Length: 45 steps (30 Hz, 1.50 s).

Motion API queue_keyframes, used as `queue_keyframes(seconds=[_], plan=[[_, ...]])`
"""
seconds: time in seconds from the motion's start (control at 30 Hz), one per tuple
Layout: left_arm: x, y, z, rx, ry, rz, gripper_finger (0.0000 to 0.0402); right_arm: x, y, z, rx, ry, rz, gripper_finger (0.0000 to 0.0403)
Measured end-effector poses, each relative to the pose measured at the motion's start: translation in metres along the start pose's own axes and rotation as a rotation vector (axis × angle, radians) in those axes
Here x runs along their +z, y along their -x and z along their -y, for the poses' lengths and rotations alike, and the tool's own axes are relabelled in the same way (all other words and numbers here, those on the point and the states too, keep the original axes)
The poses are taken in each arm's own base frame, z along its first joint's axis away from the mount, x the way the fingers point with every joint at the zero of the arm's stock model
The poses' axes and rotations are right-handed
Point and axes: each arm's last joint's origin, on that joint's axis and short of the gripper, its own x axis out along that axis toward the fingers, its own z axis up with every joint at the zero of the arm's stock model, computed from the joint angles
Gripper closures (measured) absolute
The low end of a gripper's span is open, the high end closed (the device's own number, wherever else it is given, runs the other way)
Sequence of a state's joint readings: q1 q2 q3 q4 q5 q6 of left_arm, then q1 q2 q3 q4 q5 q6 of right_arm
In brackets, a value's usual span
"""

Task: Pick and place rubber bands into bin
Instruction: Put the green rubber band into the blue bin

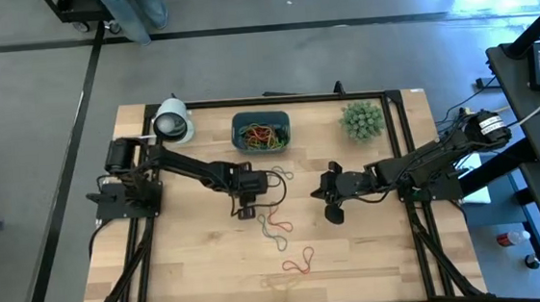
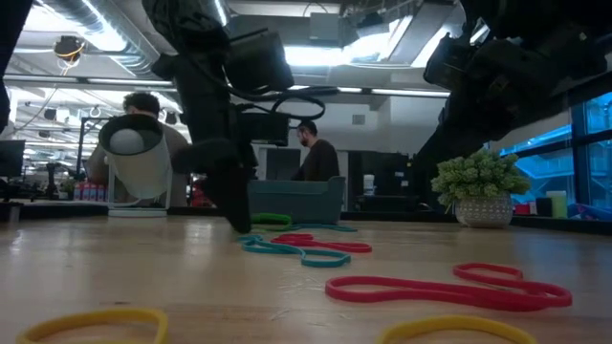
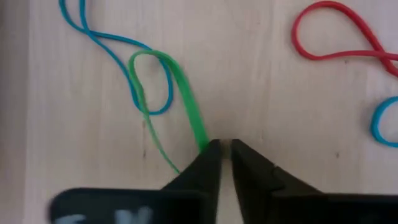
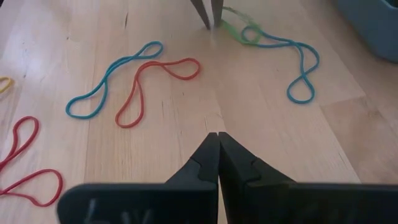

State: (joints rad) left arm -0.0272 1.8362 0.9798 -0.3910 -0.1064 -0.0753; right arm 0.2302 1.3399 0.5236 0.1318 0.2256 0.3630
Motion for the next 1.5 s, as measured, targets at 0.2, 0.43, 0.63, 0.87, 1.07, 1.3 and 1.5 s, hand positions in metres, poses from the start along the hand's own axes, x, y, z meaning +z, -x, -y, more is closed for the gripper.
queue_keyframes(seconds=[0.2, 0.43, 0.63, 0.87, 1.07, 1.3, 1.5], plan=[[0.001, 0.007, -0.001, -0.002, -0.007, 0.022, 0.0399, 0.000, 0.000, 0.000, 0.000, 0.000, 0.000, 0.0400], [0.001, 0.027, 0.000, 0.051, -0.057, 0.068, 0.0400, 0.000, 0.000, 0.000, 0.000, 0.000, 0.000, 0.0400], [0.005, 0.054, -0.005, 0.094, -0.043, 0.148, 0.0400, 0.000, 0.000, 0.000, 0.000, 0.001, 0.000, 0.0400], [0.007, 0.074, -0.016, 0.151, -0.028, 0.222, 0.0400, 0.000, 0.000, 0.000, 0.000, 0.000, 0.000, 0.0400], [0.008, 0.066, -0.019, 0.044, -0.004, 0.205, 0.0395, 0.000, 0.000, 0.000, 0.000, 0.001, 0.000, 0.0400], [0.008, 0.043, -0.006, -0.002, -0.036, 0.151, 0.0359, 0.000, 0.000, 0.000, 0.000, 0.001, 0.000, 0.0400], [0.007, 0.022, -0.004, -0.001, 0.000, 0.102, 0.0325, 0.000, 0.000, 0.000, 0.000, 0.001, 0.000, 0.0400]])
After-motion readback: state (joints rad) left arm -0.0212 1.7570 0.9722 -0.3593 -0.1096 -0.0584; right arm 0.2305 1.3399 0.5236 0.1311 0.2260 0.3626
